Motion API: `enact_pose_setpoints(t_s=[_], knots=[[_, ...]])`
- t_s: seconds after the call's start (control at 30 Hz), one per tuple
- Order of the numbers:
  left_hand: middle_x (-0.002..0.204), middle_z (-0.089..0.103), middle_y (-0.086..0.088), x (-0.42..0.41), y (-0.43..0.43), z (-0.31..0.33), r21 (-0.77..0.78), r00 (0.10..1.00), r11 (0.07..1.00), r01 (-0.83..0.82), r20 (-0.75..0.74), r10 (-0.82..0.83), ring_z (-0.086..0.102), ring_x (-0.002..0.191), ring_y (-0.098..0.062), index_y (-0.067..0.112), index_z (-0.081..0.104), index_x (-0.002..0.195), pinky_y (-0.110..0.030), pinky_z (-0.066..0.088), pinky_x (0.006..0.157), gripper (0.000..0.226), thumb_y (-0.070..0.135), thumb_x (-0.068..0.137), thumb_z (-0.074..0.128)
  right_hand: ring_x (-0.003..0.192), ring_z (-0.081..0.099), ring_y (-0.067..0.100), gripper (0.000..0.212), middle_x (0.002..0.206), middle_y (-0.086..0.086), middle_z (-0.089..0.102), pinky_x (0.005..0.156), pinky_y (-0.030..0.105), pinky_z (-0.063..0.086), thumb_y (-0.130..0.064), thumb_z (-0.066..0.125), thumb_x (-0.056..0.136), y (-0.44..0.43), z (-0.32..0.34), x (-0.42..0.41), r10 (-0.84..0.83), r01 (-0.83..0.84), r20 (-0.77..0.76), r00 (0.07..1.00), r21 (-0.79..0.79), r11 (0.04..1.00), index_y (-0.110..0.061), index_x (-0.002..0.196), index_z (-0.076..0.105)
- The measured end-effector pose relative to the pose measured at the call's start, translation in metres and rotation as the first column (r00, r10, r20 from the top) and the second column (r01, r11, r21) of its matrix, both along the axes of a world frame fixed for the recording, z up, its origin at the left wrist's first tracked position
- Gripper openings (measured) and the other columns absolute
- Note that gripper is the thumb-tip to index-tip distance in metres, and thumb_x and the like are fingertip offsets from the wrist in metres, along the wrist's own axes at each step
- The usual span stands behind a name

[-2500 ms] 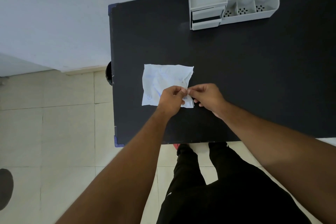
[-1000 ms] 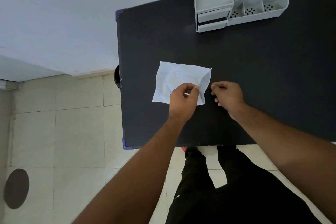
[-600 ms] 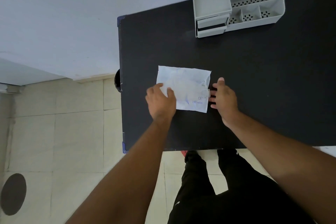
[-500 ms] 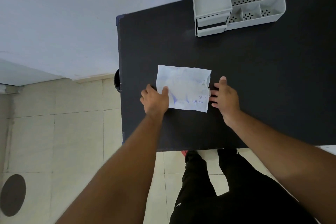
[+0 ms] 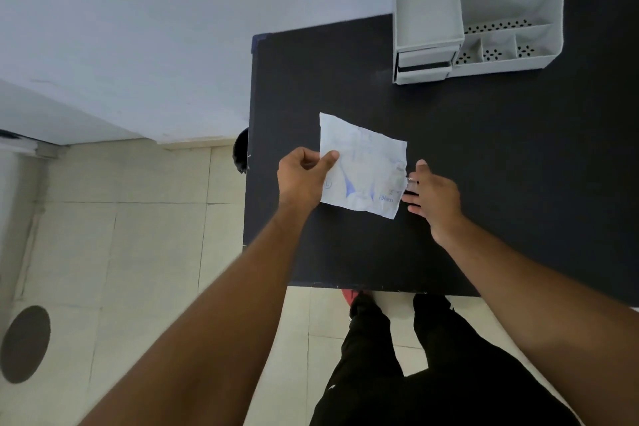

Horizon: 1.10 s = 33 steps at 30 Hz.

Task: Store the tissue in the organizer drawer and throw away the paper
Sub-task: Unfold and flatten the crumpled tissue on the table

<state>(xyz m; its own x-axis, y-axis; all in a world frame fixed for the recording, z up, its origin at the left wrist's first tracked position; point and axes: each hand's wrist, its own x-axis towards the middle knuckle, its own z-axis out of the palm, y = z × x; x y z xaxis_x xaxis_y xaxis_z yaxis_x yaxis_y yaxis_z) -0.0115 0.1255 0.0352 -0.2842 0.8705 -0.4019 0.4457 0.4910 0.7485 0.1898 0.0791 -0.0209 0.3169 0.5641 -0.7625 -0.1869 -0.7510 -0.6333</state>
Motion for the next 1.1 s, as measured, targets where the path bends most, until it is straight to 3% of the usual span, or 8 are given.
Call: enact_pose_setpoints(t_s=[0.17, 0.43, 0.73, 0.83, 0.93, 1.03, 1.1], knots=[[0.082, 0.07, -0.001, 0.014, -0.005, 0.023, 0.082, 1.0, 0.997, 0.005, 0.003, -0.005, 0.072, 0.075, -0.016, 0.016, 0.055, 0.076, -0.023, 0.056, 0.065, 0.032, 0.038, 0.087, 0.077, 0.092, 0.07, 0.021, 0.05, 0.108, 0.005, 0.072, 0.083, 0.038, 0.057, -0.052, 0.043, 0.103, 0.004, 0.006, -0.005, 0.012, -0.012, -0.032, 0.999, 0.0, 1.0, -0.012, 0.116, 0.071], [0.081, 0.068, -0.005, 0.021, -0.011, 0.031, 0.122, 0.997, 0.992, -0.039, 0.063, 0.032, 0.07, 0.078, -0.025, 0.017, 0.056, 0.075, -0.022, 0.055, 0.064, 0.028, 0.032, 0.087, 0.076, 0.089, 0.069, 0.015, 0.052, 0.095, -0.002, 0.07, 0.083, 0.035, 0.054, -0.051, 0.048, 0.102, 0.004, 0.01, -0.005, -0.025, 0.024, -0.128, 0.991, -0.009, 1.0, -0.007, 0.125, 0.067], [0.078, 0.069, 0.007, 0.003, -0.018, 0.038, 0.147, 0.993, 0.986, -0.072, 0.103, 0.057, 0.068, 0.067, -0.004, 0.021, 0.06, 0.079, -0.013, 0.051, 0.058, 0.02, 0.029, 0.088, 0.076, 0.101, 0.07, 0.021, 0.052, 0.119, 0.007, 0.072, 0.089, 0.037, 0.056, -0.049, 0.049, 0.102, 0.001, 0.002, -0.013, 0.023, -0.021, -0.054, 0.998, 0.031, 0.999, -0.008, 0.129, 0.066], [0.081, 0.073, 0.006, -0.008, -0.013, 0.04, 0.163, 0.991, 0.983, -0.089, 0.112, 0.071, 0.07, 0.071, -0.006, 0.022, 0.062, 0.082, -0.016, 0.054, 0.061, 0.017, 0.029, 0.087, 0.077, 0.101, 0.071, 0.021, 0.051, 0.118, 0.008, 0.072, 0.086, 0.035, 0.056, -0.049, 0.05, 0.101, 0.001, 0.0, -0.017, 0.044, -0.042, -0.048, 0.998, 0.041, 0.998, -0.009, 0.128, 0.066], [0.092, 0.074, 0.006, -0.022, -0.01, 0.034, 0.131, 0.996, 0.988, -0.075, 0.049, 0.069, 0.072, 0.082, -0.01, 0.022, 0.065, 0.096, -0.021, 0.057, 0.067, 0.018, 0.031, 0.086, 0.076, 0.097, 0.071, 0.019, 0.05, 0.11, 0.004, 0.072, 0.085, 0.037, 0.057, -0.051, 0.05, 0.1, 0.0, -0.002, -0.019, 0.072, -0.071, -0.025, 0.997, 0.049, 0.996, -0.012, 0.126, 0.067], [0.105, 0.07, 0.005, -0.04, -0.011, 0.028, 0.111, 0.983, 0.98, -0.163, -0.068, 0.172, 0.069, 0.091, -0.01, 0.02, 0.06, 0.12, -0.022, 0.055, 0.07, 0.037, 0.029, 0.087, 0.074, 0.096, 0.07, 0.019, 0.044, 0.108, 0.003, 0.072, 0.088, 0.041, 0.058, -0.053, 0.05, 0.1, -0.001, 0.0, -0.024, 0.105, -0.107, 0.031, 0.994, 0.053, 0.993, -0.017, 0.119, 0.068], [0.121, 0.064, 0.001, -0.051, -0.015, 0.023, 0.084, 0.946, 0.967, -0.239, -0.202, 0.252, 0.064, 0.106, -0.017, 0.021, 0.051, 0.134, -0.03, 0.057, 0.083, 0.053, 0.029, 0.087, 0.075, 0.097, 0.07, 0.02, 0.041, 0.107, 0.003, 0.071, 0.088, 0.042, 0.058, -0.051, 0.05, 0.101, -0.001, 0.003, -0.028, 0.13, -0.134, 0.068, 0.989, 0.057, 0.989, -0.018, 0.118, 0.066]])
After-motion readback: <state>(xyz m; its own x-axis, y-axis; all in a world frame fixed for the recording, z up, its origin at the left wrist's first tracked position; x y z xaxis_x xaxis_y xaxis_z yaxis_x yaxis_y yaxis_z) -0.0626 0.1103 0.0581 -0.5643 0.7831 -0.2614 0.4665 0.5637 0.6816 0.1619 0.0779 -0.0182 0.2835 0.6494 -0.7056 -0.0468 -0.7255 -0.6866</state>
